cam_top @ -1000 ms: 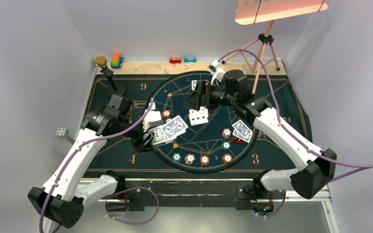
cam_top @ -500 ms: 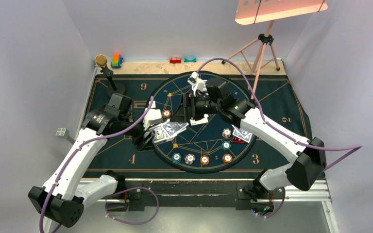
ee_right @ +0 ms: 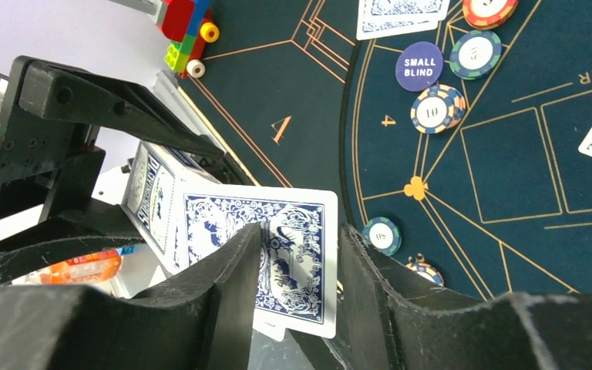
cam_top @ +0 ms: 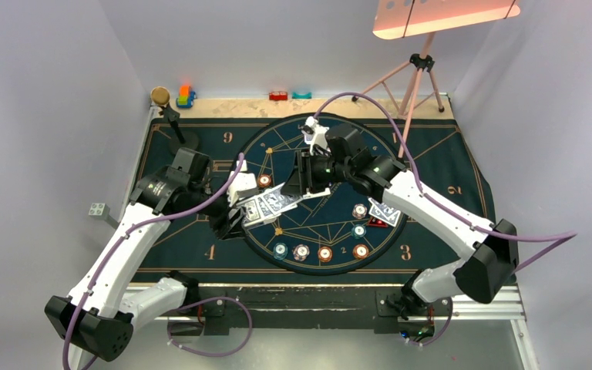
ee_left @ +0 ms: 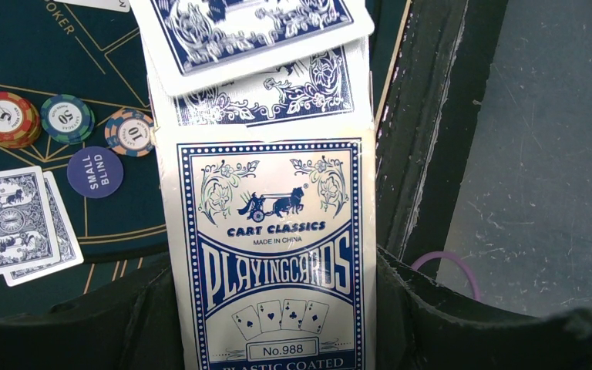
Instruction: Distribute texas hold em gaming equipment
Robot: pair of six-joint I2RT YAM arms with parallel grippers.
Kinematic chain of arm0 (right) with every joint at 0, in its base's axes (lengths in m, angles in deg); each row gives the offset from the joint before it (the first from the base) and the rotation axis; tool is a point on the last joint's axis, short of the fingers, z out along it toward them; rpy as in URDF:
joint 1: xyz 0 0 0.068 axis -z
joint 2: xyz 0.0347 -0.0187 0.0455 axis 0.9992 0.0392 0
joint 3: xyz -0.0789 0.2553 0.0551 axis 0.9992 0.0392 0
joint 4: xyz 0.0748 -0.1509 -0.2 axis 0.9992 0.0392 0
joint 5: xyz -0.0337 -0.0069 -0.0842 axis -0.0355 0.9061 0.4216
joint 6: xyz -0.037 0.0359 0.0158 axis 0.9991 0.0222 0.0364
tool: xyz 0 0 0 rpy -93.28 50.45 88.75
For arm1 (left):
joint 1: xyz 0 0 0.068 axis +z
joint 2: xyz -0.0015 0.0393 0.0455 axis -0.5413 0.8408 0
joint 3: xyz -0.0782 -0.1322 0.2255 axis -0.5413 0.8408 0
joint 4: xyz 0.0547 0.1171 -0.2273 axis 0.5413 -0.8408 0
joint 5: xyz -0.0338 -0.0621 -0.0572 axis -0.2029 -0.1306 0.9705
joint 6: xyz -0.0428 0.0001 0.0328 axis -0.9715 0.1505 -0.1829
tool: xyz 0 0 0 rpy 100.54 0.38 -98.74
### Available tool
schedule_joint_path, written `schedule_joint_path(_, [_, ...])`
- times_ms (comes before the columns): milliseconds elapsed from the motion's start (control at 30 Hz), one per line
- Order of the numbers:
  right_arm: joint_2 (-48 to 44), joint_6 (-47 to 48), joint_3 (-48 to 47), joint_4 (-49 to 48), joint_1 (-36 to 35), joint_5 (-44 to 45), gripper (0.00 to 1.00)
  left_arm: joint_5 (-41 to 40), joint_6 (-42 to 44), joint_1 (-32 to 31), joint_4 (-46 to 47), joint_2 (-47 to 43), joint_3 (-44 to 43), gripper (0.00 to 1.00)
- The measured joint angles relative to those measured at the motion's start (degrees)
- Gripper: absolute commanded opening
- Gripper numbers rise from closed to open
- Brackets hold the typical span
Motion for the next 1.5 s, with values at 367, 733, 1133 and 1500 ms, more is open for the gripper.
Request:
schedule_joint_path(367, [-2.93,0.44,-0.35,1.84,-0.15,1.38,0.31,-0.44,0.0,0.0,0.02,0.0,0.0,0.0])
schedule_joint_path(733, [-4.09,0.28,-1.7,2.32,-0.15,3.39,0.16,-0.68,0.02,0.02,0.02,-0.24,0.0,0.0])
schedule_joint_path(1133, [-5.18,0.31,-2.58,4.11,-0.15,4.44,0.51,-0.83,0.02,0.02,0.04,-0.28,0.0,0.0])
schedule_joint_path(1500, [-5.03,0.5,-2.75,5.2,-0.15,4.0,0.73,-0.83,0.02,0.02,0.07,-0.35,0.0,0.0])
